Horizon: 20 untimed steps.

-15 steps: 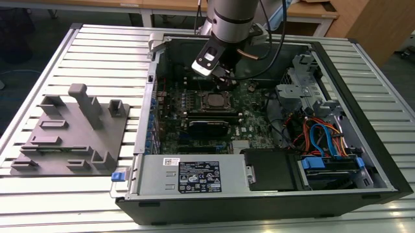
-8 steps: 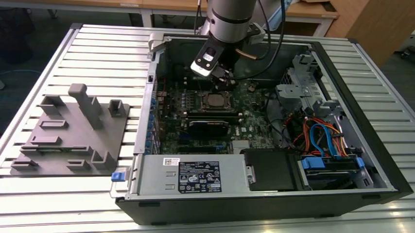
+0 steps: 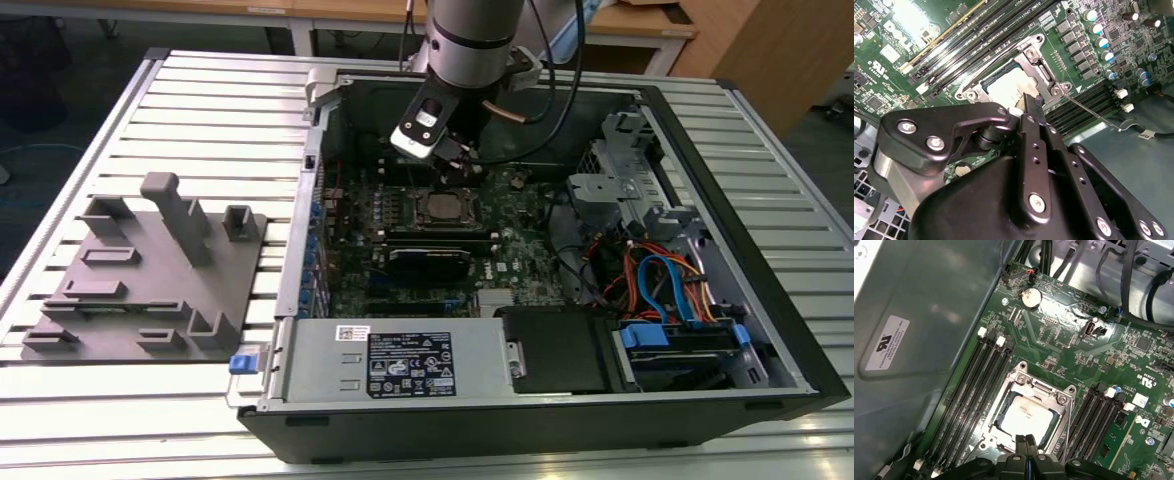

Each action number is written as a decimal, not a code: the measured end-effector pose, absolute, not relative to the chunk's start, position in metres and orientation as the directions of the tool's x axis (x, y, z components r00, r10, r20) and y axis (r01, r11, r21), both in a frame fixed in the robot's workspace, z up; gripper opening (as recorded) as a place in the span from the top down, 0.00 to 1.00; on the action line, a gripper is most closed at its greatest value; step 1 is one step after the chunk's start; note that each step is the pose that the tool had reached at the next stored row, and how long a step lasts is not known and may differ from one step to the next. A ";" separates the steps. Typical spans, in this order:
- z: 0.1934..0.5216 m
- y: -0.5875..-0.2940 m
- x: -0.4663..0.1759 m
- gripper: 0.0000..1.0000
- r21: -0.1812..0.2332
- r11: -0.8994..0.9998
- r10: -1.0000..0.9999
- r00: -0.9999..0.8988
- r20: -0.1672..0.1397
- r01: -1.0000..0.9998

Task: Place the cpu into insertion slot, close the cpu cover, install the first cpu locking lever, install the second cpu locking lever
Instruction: 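Install the first cpu locking lever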

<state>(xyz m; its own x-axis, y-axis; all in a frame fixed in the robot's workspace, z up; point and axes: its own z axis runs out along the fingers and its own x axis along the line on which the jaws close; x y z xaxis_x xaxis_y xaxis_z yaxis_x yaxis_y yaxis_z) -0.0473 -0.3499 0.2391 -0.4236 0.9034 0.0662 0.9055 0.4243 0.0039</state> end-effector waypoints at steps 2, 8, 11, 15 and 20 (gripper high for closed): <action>0.239 -0.350 -0.047 0.90 0.004 0.424 0.903 -0.424 0.066 0.905; 0.239 -0.350 -0.047 0.90 0.004 0.424 0.903 -0.424 0.066 0.906; 0.239 -0.350 -0.047 0.90 0.004 0.425 0.903 -0.425 0.066 0.905; 0.239 -0.350 -0.048 0.90 0.006 0.446 0.893 -0.446 0.065 0.895; 0.238 -0.350 -0.049 0.90 0.007 0.477 0.877 -0.476 0.065 0.879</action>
<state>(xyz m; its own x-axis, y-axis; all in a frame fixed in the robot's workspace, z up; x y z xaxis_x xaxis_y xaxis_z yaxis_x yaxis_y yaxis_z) -0.0495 -0.3499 0.2380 -0.4762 0.8769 0.0649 0.8790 0.4769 0.0066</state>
